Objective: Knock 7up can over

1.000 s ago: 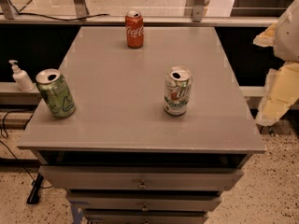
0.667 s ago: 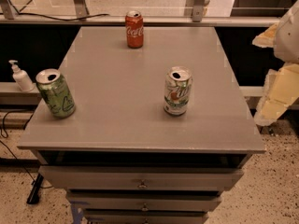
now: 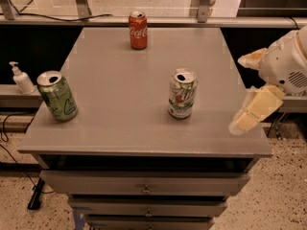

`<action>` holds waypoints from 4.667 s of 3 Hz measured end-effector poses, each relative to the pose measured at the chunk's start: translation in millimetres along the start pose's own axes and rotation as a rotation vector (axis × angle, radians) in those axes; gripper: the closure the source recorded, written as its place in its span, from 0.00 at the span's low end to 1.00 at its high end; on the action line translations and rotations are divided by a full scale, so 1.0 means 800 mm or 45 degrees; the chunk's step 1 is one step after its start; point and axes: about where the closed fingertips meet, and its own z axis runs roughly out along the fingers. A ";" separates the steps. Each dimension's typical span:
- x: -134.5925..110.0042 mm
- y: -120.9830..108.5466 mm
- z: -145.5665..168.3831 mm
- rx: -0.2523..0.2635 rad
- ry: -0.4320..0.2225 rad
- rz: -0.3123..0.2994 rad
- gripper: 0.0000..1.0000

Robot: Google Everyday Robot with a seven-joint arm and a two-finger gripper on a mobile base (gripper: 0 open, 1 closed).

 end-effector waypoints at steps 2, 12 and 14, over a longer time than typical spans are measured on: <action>-0.051 -0.002 0.072 -0.086 -0.439 0.031 0.00; -0.217 -0.052 0.157 -0.013 -0.692 -0.048 0.00; -0.120 -0.114 0.096 0.127 -0.594 -0.064 0.00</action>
Offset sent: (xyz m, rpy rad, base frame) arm 0.0476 0.0905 -0.0404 0.5561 -0.0894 0.1204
